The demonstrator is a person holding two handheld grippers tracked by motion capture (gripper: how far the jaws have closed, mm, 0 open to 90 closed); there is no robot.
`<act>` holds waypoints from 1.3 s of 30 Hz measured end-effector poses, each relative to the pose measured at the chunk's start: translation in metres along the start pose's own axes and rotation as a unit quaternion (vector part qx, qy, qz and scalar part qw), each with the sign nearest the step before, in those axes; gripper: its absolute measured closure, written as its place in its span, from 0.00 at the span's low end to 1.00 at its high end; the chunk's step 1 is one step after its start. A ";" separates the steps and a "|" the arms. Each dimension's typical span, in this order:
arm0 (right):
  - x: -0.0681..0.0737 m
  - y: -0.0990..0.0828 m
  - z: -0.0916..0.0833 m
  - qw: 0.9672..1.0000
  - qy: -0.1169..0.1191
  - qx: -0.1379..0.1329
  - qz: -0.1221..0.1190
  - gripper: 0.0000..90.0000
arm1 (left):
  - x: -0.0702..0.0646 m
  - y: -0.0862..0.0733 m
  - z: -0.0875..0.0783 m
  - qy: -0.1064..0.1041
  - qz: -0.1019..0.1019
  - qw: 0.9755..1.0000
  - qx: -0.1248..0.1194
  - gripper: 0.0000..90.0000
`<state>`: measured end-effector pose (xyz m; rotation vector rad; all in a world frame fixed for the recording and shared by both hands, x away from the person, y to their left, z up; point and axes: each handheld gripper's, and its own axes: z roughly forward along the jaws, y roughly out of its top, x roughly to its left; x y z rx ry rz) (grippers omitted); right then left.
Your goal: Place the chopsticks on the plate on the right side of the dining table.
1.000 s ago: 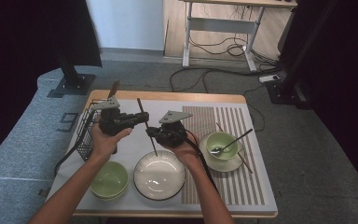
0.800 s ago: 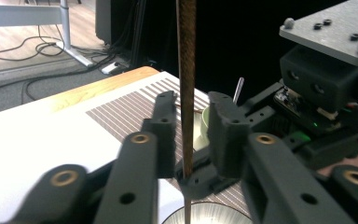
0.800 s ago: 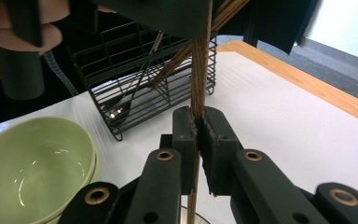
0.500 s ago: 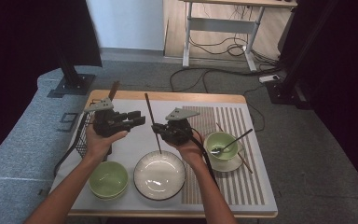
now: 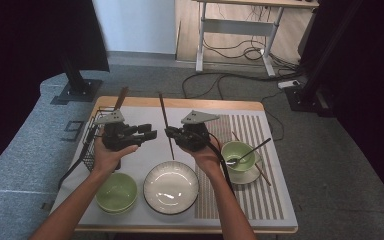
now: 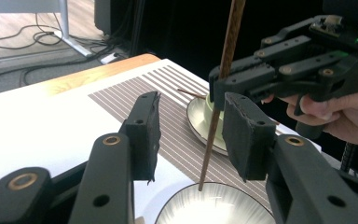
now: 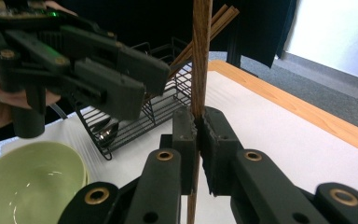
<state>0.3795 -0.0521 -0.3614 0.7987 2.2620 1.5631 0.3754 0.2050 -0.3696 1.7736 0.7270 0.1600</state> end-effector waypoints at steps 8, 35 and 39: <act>0.000 0.006 -0.004 1.000 -0.002 -0.008 0.000 0.94 | -0.002 -0.005 0.006 0.001 0.007 1.000 0.014 0.62; 0.005 0.016 -0.001 1.000 -0.004 -0.022 0.004 0.94 | -0.001 -0.022 0.030 -0.011 0.000 0.999 0.042 0.61; 0.007 0.015 0.001 1.000 0.006 -0.021 0.004 0.94 | -0.001 -0.024 0.034 -0.011 0.000 0.999 0.047 0.63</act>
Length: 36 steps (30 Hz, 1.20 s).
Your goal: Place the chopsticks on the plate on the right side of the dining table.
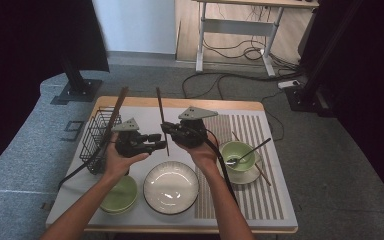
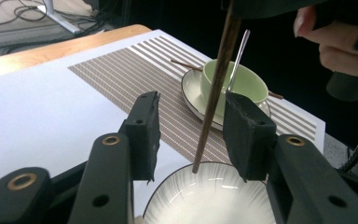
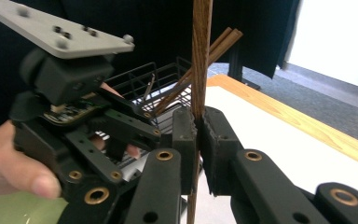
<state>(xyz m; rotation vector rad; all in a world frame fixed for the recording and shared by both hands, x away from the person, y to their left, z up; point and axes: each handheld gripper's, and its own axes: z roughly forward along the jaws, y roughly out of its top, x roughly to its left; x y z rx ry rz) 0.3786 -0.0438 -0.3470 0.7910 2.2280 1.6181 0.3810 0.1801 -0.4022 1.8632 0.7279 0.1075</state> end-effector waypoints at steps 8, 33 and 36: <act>0.003 -0.002 0.002 1.000 0.010 0.000 0.001 0.94 | 0.000 -0.002 0.006 -0.022 -0.009 1.000 0.008 0.78; -0.010 -0.017 0.000 1.000 -0.005 0.005 0.019 0.79 | -0.005 -0.002 0.003 -0.028 0.014 0.998 0.063 0.96; -0.009 -0.017 -0.003 1.000 -0.019 0.006 0.006 0.74 | -0.005 -0.002 0.004 -0.026 0.010 0.997 0.067 0.96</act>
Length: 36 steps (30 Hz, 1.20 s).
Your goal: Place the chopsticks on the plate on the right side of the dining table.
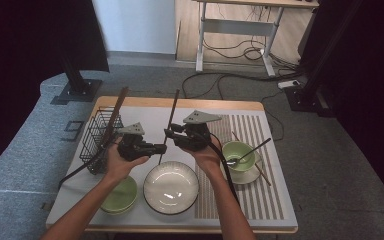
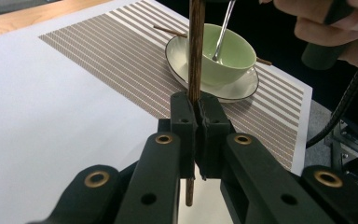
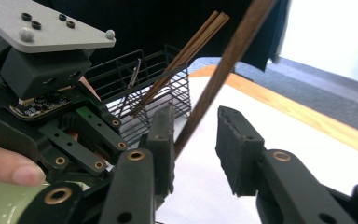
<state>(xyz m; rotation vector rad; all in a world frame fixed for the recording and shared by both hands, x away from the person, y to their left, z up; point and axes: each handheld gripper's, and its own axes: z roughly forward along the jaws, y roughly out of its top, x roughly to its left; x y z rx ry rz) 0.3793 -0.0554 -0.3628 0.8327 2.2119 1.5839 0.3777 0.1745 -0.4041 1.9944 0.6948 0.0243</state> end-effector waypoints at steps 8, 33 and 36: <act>0.001 0.006 -0.017 0.999 -0.006 -0.025 -0.021 0.72 | 0.001 0.000 -0.001 0.003 -0.011 1.000 0.002 0.96; 0.014 0.023 -0.005 0.998 -0.014 -0.036 -0.043 0.69 | 0.002 -0.003 0.003 0.006 -0.012 0.999 0.029 0.96; 0.015 0.023 -0.004 0.998 -0.019 -0.032 -0.044 0.69 | 0.001 -0.004 0.004 0.007 -0.009 0.999 0.034 0.96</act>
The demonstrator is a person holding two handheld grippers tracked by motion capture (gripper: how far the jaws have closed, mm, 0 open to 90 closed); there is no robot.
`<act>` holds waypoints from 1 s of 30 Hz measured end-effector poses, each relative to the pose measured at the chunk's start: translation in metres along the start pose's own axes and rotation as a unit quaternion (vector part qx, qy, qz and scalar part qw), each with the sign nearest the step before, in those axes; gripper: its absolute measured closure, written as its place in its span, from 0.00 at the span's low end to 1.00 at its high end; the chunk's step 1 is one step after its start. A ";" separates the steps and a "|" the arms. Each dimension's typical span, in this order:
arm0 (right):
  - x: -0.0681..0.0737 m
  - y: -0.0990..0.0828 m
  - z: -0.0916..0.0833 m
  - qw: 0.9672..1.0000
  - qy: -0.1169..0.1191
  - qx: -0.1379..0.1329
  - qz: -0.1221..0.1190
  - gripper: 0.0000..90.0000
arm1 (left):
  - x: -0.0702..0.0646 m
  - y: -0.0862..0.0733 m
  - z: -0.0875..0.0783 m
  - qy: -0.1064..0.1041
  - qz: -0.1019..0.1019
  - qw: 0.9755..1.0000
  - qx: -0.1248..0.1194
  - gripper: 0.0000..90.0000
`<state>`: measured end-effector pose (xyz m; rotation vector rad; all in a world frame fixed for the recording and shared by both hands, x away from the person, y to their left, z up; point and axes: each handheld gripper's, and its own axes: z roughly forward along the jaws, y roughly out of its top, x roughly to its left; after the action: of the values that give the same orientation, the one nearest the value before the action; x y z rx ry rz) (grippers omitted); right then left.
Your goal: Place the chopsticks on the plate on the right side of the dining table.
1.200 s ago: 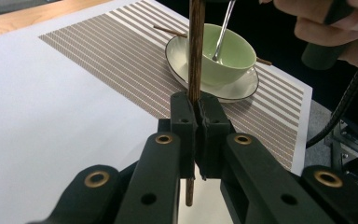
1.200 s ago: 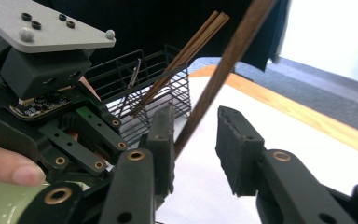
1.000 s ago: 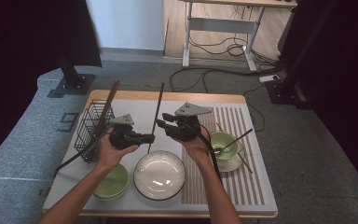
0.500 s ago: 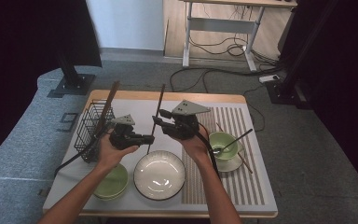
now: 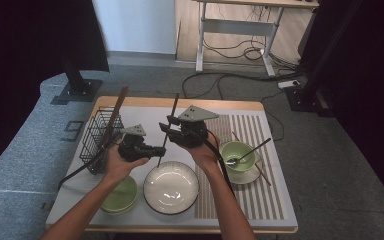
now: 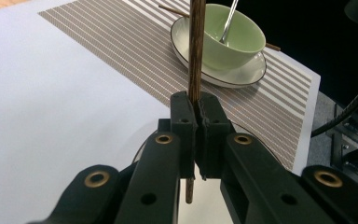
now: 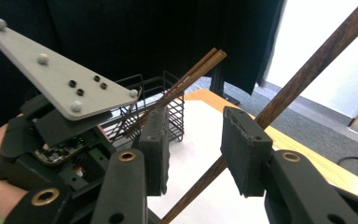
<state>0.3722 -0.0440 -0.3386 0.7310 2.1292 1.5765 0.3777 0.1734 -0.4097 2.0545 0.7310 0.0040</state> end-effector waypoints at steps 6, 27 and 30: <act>-0.001 -0.001 0.001 1.000 -0.002 0.004 0.000 0.68 | -0.001 0.000 -0.001 0.008 0.003 1.000 0.004 0.96; -0.006 -0.006 0.002 0.999 -0.030 0.036 -0.016 0.64 | -0.003 -0.002 -0.011 0.000 0.030 0.999 0.039 0.96; -0.008 -0.006 0.000 0.998 -0.032 0.041 -0.019 0.63 | -0.002 -0.002 -0.013 -0.003 0.034 0.999 0.043 0.96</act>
<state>0.3772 -0.0501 -0.3444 0.7507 2.1588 1.4354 0.3711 0.1828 -0.4032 2.1595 0.6682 0.0057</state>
